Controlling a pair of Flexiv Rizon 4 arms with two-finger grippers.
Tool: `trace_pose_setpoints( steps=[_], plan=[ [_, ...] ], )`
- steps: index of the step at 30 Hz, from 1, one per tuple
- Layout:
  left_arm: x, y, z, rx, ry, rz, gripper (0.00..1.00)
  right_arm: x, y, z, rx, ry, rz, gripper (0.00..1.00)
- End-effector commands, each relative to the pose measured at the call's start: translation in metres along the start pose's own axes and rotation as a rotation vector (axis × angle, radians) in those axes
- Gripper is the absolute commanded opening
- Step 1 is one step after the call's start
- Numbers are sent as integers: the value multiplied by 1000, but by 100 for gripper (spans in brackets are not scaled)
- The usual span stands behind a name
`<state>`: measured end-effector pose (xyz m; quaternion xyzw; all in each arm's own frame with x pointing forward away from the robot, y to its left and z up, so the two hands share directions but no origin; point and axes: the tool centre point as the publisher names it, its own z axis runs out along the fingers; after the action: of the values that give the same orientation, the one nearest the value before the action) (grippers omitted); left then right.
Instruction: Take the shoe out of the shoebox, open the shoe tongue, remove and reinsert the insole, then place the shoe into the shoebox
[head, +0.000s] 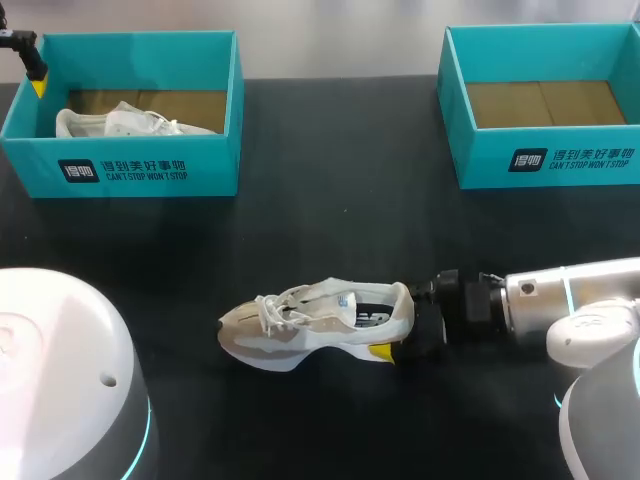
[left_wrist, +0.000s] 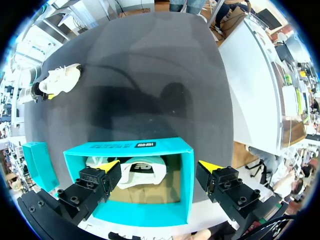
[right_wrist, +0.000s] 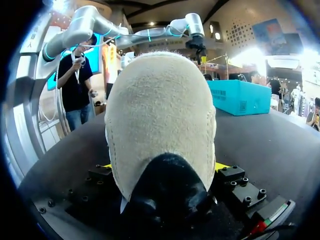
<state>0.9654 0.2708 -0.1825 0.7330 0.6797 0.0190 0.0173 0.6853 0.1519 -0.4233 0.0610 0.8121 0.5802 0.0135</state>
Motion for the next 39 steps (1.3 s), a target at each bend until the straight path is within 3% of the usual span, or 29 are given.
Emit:
trace_pose_setpoints(
  steps=[1, 20, 39],
  plan=[
    [0, 0, 0, 0, 2, 1, 100, -4, -2, -4, 16, 37, 5, 0],
    [0, 0, 0, 0, 2, 1, 100, 4, 0, -11, 54, 12, -13, 0],
    [0, 0, 0, 0, 2, 1, 100, 4, -3, -12, 44, 0, 1, 0]
  ],
)
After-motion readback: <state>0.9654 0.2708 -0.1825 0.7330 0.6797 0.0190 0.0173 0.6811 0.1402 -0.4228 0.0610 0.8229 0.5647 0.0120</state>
